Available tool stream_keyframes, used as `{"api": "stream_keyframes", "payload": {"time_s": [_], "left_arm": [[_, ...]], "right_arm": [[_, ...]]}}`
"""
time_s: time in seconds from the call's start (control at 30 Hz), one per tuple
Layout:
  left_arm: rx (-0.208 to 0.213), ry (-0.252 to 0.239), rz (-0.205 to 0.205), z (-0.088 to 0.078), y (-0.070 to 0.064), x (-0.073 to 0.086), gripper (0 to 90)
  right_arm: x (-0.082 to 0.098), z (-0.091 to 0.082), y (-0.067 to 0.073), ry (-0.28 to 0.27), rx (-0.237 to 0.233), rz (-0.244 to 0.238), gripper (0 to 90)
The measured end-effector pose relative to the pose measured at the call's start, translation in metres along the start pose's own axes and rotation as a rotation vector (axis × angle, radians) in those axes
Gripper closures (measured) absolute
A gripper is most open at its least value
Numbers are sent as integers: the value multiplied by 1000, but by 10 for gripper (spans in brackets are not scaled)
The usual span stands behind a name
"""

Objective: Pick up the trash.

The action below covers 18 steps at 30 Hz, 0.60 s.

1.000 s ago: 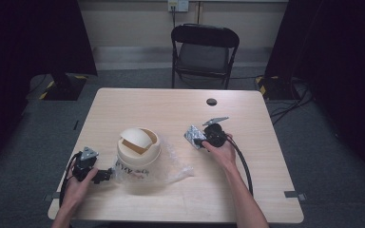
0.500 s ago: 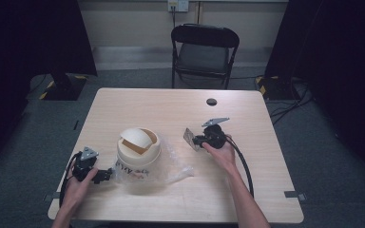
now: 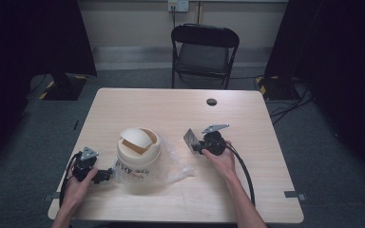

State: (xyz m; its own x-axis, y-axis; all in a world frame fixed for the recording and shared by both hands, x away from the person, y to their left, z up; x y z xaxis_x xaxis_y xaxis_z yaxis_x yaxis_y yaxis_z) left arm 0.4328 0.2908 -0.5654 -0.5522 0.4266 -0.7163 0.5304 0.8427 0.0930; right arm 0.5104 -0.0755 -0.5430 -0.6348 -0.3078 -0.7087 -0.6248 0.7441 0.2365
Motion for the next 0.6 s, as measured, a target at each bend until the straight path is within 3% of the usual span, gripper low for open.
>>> {"api": "stream_keyframes", "payload": {"time_s": [0.17,0.23,0.6], "left_arm": [[0,1,1,0,0,0,34],[0,0,0,0,0,0,34],[0,1,1,0,0,0,34]], "right_arm": [[2,-1,3,-11,-25,13,759],[-2,-5,6,-27,-26,-5,828],[-26,-19,11,-67,-27,-22,831]]}}
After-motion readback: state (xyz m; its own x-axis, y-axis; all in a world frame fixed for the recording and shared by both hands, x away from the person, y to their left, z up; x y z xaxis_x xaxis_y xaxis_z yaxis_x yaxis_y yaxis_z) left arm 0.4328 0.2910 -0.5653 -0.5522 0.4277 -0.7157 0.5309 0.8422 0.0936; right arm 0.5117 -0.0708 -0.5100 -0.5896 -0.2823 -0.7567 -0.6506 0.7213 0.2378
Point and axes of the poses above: each handheld gripper's, and its own axes: z roughly forward along the jaws, x roughly out of its underside, y roughly to its left, the point moved 9 cm from there along z, roughly forward along the jaws, and after that the axes turned 8 degrees about z, right-handed, at the moved point
